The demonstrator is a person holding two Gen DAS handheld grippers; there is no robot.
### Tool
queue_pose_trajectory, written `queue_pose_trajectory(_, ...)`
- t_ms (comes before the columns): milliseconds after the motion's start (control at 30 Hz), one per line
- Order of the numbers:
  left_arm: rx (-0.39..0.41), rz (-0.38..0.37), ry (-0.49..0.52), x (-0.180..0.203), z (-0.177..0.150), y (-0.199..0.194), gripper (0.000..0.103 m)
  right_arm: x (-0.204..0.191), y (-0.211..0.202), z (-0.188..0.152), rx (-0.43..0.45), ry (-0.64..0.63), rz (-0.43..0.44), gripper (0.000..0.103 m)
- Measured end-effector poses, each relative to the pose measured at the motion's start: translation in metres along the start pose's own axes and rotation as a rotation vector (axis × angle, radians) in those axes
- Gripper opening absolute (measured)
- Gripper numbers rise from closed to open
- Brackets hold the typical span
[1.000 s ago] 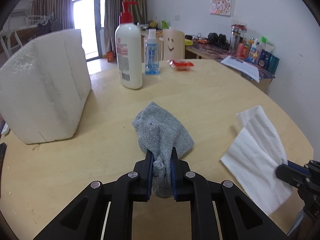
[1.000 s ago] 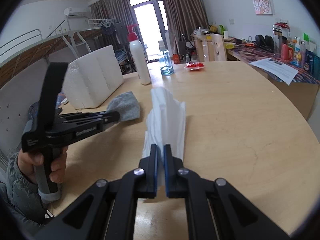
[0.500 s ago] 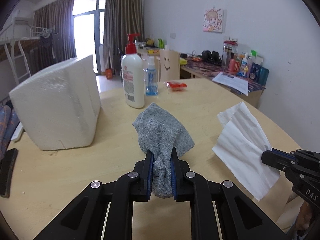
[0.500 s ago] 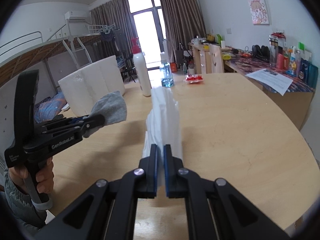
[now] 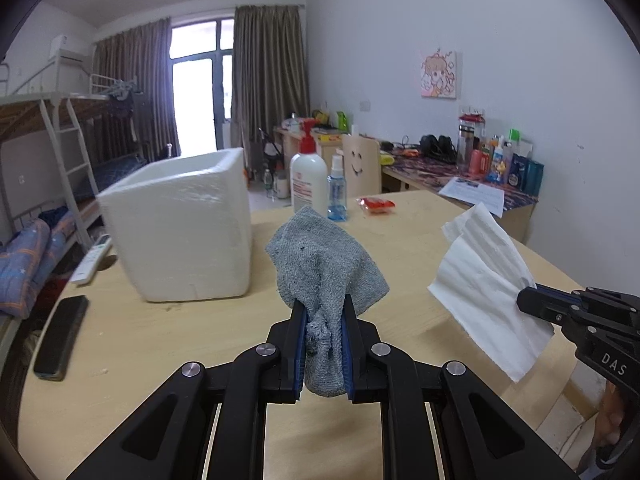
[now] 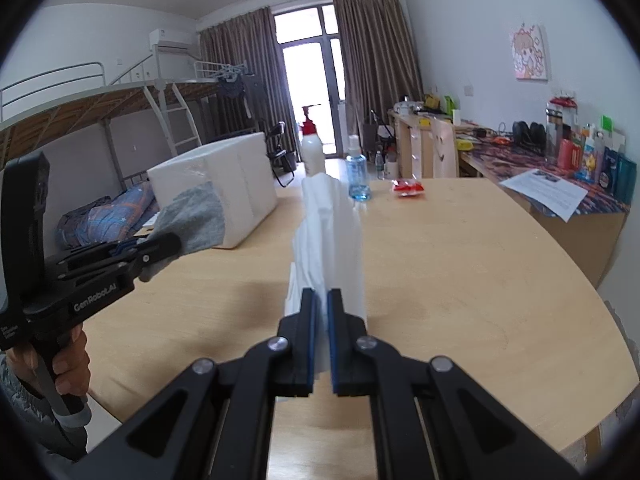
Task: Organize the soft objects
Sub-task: 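Carry the paper towel and grey sock over the white foam box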
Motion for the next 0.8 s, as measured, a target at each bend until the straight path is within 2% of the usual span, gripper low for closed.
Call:
queue_pose_trajectory(233, 0.054, 0.047, -0.001, -0.017, -0.002, -0.036, 0.016, -0.023, -0.007, 0.002, 0.032, -0.031, 0.036, 0.008)
queue_pose_trajectory(800, 0.123, 0.219, -0.025, -0.039, -0.012, -0.105, 0.016, -0.06, -0.029, -0.001, 0.092, -0.072, 0.13, 0.008)
Point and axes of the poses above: each gripper's, at about its wrist camera, not at the fingertips, and y roughly the way its jaws point, x to its right, z to its top, the point moved 2 cm from there along y, roughly the way its jaws point, and after that the axes turned 10 degrees about x, right-handed, at the moved point
